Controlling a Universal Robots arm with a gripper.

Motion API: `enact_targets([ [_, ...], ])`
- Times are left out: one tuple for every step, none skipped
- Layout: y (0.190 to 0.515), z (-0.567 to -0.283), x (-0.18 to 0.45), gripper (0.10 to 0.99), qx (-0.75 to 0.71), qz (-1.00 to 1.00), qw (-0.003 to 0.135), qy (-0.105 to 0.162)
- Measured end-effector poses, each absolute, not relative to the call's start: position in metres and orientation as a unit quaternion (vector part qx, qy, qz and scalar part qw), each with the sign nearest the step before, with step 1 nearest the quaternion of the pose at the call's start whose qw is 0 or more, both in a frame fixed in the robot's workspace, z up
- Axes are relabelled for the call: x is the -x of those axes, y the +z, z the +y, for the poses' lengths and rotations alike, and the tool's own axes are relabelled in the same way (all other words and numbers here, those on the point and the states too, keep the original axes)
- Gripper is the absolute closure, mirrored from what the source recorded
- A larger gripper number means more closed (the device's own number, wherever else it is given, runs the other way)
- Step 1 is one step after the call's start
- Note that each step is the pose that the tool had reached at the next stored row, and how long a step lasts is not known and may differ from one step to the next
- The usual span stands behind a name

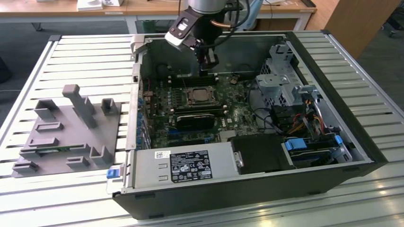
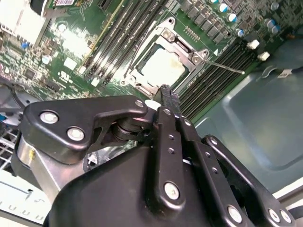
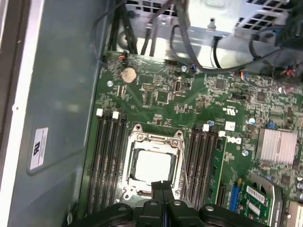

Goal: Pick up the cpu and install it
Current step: 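Install the first cpu locking lever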

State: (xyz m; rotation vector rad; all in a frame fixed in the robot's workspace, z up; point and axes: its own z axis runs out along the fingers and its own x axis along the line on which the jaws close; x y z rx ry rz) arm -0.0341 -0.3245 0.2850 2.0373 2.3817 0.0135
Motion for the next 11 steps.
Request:
enact_targets([
  [0.2851, -0.3245, 0.0341, 0.980, -0.643, 0.766, 0.004, 0.004],
  [0.2850, -0.3245, 0.0341, 0.980, -0.636, 0.772, 0.004, 0.004],
  [0.2850, -0.3245, 0.0341, 0.980, -0.629, 0.777, 0.004, 0.004],
  [0.2850, -0.3245, 0.0341, 0.980, -0.622, 0.783, 0.004, 0.004],
  [0.2849, -0.3245, 0.0341, 0.980, -0.615, 0.789, 0.004, 0.004],
  [0.2849, -0.3245, 0.0341, 0.980, -0.608, 0.794, 0.003, 0.004],
  [0.2848, -0.3245, 0.0341, 0.980, -0.601, 0.800, 0.003, 0.004],
  [0.2846, -0.3245, 0.0341, 0.980, -0.593, 0.805, 0.003, 0.005],
  [0.2846, -0.3245, 0.0341, 0.980, -0.587, 0.809, 0.003, 0.005],
  [0.2846, -0.3245, 0.0341, 0.980, -0.583, 0.812, 0.003, 0.005],
  [0.2846, -0.3245, 0.0340, 0.980, -0.580, 0.815, 0.003, 0.005],
])
